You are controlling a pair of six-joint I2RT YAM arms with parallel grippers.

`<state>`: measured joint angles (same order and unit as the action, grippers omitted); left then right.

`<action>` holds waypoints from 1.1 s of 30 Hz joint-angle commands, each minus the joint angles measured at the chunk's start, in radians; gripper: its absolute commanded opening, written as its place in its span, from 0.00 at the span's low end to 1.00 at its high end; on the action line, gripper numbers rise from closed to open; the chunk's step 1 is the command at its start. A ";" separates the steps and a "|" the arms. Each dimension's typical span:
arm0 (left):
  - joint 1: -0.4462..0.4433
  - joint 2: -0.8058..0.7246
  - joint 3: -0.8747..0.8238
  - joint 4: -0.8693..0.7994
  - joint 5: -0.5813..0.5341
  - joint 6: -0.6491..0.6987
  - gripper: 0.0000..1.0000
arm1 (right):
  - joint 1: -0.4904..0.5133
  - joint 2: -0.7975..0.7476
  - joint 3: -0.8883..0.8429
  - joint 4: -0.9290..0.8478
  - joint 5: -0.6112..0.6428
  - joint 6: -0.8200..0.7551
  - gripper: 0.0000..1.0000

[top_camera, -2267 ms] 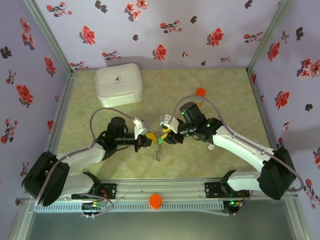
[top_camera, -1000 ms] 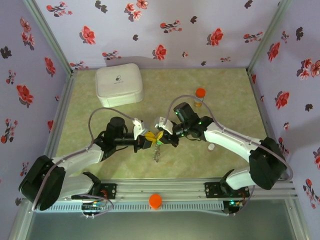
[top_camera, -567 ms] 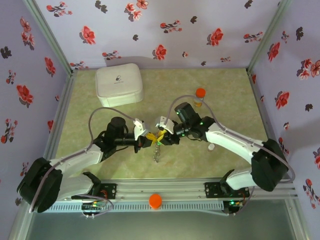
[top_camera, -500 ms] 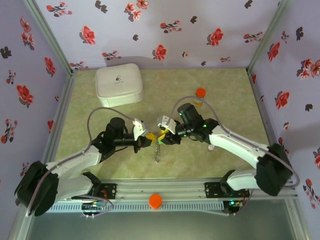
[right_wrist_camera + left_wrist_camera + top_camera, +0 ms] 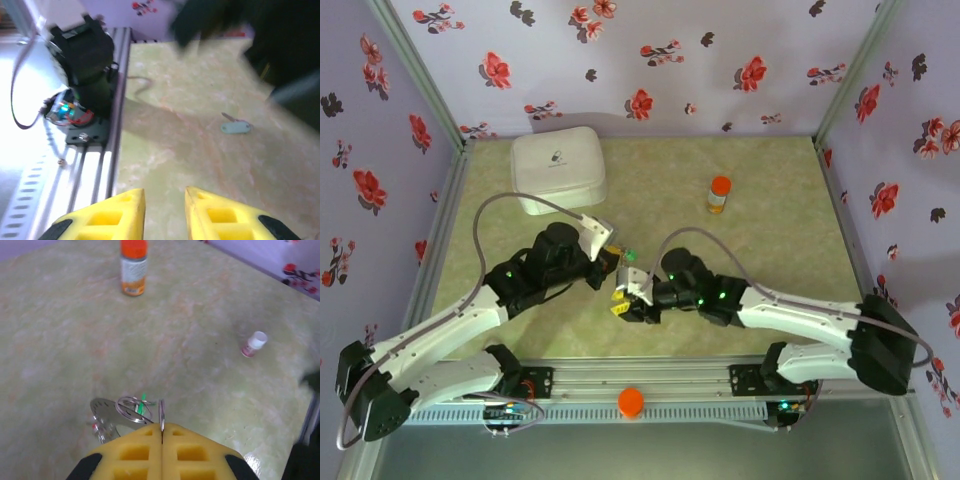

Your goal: Put the keys on the keyring

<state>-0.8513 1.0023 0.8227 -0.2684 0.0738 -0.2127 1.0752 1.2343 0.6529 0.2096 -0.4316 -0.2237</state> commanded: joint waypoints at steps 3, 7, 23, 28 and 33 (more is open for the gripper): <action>-0.005 0.048 0.173 -0.183 -0.056 -0.292 0.00 | 0.041 0.110 -0.064 0.398 0.272 0.199 0.29; -0.005 0.122 0.249 -0.270 -0.083 -0.545 0.00 | 0.043 0.146 -0.115 0.464 0.441 0.189 0.29; 0.060 0.365 0.579 -0.569 0.092 -0.811 0.00 | -0.054 -0.013 -0.279 0.579 0.210 0.181 0.28; 0.086 0.429 0.635 -0.621 0.138 -0.910 0.00 | -0.053 -0.192 -0.294 0.306 0.176 0.161 0.28; 0.108 0.460 0.657 -0.618 0.178 -1.009 0.00 | -0.053 -0.286 -0.298 0.292 0.285 0.126 0.29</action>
<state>-0.7582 1.4540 1.4326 -0.8539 0.2108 -1.1332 1.0210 0.9733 0.3588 0.5537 -0.2039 -0.0620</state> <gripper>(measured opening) 0.060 0.291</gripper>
